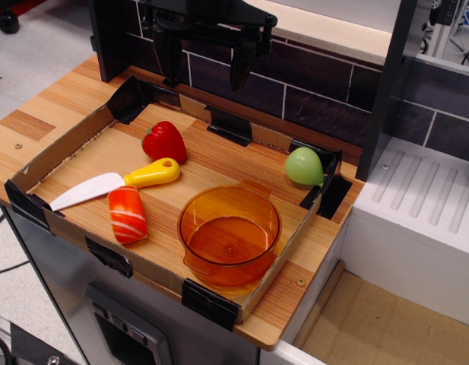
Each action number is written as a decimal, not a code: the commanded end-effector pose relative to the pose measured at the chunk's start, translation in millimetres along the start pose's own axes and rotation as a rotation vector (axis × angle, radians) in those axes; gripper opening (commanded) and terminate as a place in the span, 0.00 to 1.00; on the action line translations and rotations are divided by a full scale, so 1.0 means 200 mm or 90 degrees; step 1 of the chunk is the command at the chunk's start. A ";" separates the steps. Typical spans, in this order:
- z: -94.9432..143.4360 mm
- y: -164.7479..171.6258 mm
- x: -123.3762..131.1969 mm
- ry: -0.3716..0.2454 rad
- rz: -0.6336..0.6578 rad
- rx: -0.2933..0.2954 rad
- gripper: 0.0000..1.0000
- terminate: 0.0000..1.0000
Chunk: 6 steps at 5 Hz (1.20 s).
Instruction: Put sushi in pot
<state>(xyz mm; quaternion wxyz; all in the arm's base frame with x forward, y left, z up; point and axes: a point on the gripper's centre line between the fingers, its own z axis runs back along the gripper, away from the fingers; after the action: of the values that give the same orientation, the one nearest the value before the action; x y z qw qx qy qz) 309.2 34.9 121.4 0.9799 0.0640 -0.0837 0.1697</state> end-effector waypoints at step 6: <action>-0.27 0.39 -0.32 0.033 0.238 -0.019 1.00 0.00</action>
<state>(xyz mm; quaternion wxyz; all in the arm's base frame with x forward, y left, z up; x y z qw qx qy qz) 228.1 94.1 55.0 0.9348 0.0240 -0.0556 0.3500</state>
